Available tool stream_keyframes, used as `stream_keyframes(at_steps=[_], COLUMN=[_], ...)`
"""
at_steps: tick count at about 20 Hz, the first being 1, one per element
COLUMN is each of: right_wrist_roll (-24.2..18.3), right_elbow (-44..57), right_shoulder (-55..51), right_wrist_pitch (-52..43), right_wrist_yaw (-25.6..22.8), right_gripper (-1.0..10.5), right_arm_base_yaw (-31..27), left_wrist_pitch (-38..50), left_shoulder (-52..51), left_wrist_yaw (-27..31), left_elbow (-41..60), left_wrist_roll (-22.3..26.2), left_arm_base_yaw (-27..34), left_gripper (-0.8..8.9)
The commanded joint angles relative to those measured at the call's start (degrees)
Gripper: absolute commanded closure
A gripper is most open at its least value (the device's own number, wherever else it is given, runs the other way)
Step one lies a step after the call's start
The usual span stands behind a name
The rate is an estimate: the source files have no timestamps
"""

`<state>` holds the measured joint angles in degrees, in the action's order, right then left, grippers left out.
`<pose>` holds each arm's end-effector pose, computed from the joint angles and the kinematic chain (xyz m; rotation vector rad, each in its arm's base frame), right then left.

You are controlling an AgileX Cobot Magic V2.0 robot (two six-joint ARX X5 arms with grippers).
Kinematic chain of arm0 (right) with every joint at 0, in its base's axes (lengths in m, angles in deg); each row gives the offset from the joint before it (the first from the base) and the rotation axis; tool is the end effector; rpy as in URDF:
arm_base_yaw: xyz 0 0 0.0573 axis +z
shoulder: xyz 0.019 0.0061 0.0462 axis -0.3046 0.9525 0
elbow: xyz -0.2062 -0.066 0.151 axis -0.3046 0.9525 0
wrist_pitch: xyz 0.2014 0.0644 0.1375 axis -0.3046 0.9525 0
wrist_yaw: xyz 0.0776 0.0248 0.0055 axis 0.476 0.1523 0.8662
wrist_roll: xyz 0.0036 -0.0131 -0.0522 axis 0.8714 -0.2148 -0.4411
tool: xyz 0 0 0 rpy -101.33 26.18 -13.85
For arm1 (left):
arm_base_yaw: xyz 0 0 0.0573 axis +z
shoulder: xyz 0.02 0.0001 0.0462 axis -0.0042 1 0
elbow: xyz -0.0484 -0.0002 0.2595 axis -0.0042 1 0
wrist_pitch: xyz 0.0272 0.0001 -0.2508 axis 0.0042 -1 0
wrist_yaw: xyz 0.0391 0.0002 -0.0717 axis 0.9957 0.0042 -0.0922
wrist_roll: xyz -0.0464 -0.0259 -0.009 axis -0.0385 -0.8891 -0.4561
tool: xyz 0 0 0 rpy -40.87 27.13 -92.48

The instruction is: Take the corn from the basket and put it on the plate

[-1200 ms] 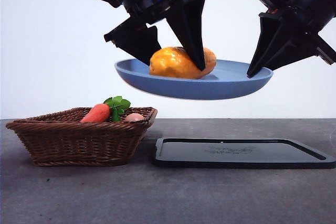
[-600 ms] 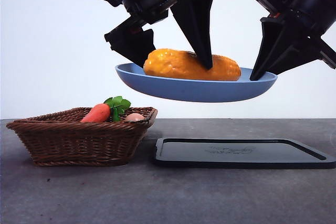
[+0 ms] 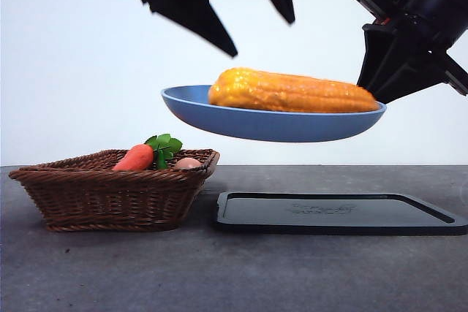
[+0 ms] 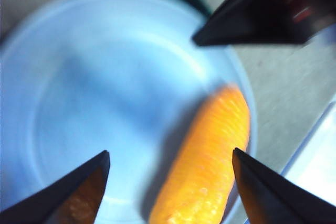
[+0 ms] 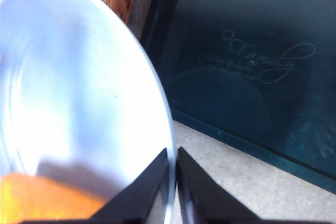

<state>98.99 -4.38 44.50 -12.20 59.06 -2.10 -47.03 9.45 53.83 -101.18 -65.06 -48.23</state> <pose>0.2568 0.0874 0.2534 0.3319 1.1093 0.6258 0.2149 -0.2452 0.3278 0.1567 0.9393 -0.8439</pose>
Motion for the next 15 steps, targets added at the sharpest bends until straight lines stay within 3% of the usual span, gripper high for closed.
stream_keyframes(at_steps=[1, 8, 15], right_wrist_roll=[-0.9, -1.1, -1.3], right_elbow=[-1.1, -1.2, -2.3], right_shoulder=[0.8, 2.9, 13.6], right_wrist_pitch=[-0.6, -2.5, -7.4], right_wrist_yaw=[-0.5, -1.2, -1.1], right_gripper=[9.4, 9.4, 9.4], right_arm_base_yaw=[0.1, -3.8, -10.1], left_wrist_pitch=[-0.8, -1.2, -2.4], left_shoulder=[0.1, -1.6, -2.1], left_wrist_yaw=[0.1, 0.1, 0.1], left_elbow=[-3.0, -5.5, -5.5], left_wrist_roll=[1.5, 2.1, 2.0], left_arm_base_yaw=[-0.6, -0.5, -0.3], left_gripper=[4.32, 4.32, 4.32])
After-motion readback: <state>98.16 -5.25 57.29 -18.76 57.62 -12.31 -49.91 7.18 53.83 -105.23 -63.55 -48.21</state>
